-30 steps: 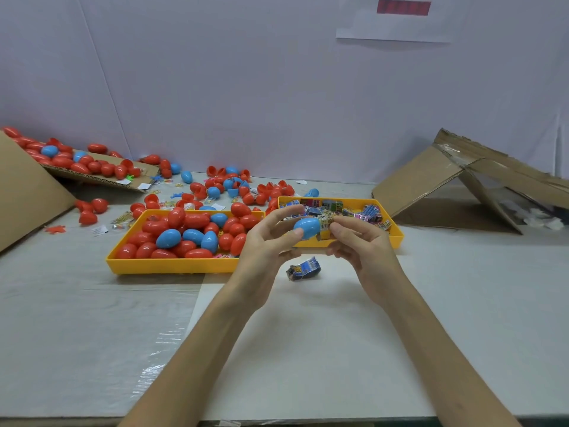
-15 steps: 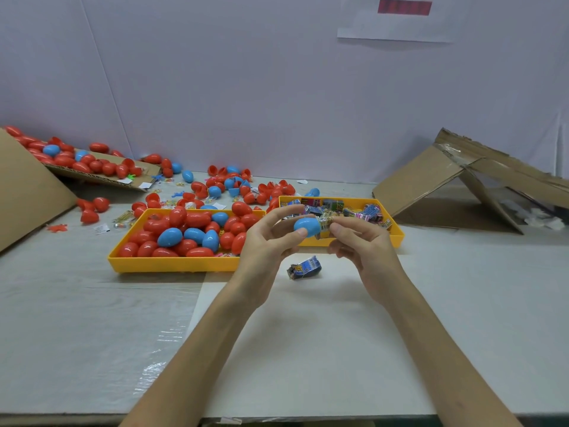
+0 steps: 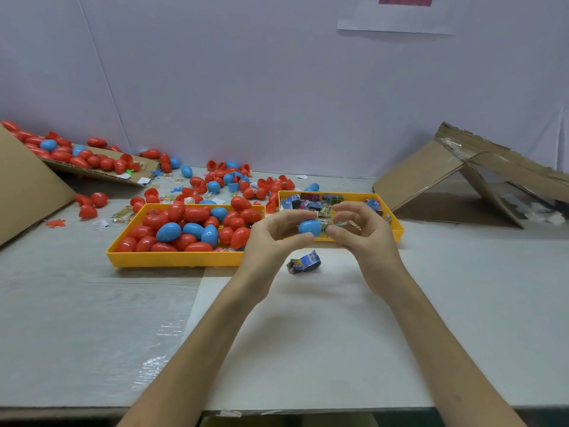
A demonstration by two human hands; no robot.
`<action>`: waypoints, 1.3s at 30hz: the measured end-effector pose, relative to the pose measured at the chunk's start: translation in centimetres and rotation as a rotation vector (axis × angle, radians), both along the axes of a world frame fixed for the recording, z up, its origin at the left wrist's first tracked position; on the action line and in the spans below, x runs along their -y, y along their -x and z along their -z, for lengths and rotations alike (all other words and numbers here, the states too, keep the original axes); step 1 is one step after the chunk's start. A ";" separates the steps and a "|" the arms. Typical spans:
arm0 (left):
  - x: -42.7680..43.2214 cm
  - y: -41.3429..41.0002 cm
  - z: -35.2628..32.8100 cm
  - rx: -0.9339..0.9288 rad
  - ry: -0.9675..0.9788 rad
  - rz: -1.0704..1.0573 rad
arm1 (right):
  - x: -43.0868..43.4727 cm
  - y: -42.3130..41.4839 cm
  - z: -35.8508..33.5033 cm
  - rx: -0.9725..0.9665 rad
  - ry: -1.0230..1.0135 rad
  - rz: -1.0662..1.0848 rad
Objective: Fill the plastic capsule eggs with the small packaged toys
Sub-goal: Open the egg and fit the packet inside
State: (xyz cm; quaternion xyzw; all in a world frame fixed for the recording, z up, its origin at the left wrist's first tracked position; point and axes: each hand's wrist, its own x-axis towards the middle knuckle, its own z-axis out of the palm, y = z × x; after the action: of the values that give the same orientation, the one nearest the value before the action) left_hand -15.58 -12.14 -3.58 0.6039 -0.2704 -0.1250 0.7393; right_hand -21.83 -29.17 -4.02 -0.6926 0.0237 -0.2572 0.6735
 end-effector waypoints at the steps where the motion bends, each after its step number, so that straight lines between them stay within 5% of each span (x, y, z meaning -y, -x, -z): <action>1: 0.0 0.0 0.0 0.009 -0.005 -0.010 | 0.0 0.0 0.0 0.002 0.017 -0.006; 16: 0.3 0.1 0.3 0.242 -0.138 -0.133 | -0.3 -0.1 0.2 0.018 0.194 0.073; 39: 0.5 0.0 0.8 0.360 -0.255 -0.228 | -0.8 0.0 0.2 0.080 0.419 0.171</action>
State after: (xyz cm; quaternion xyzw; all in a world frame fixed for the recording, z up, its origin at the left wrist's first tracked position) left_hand -15.58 -12.62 -4.39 0.7316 -0.3099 0.0355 0.6062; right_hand -21.83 -28.35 -4.20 -0.8020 0.0017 -0.3401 0.4910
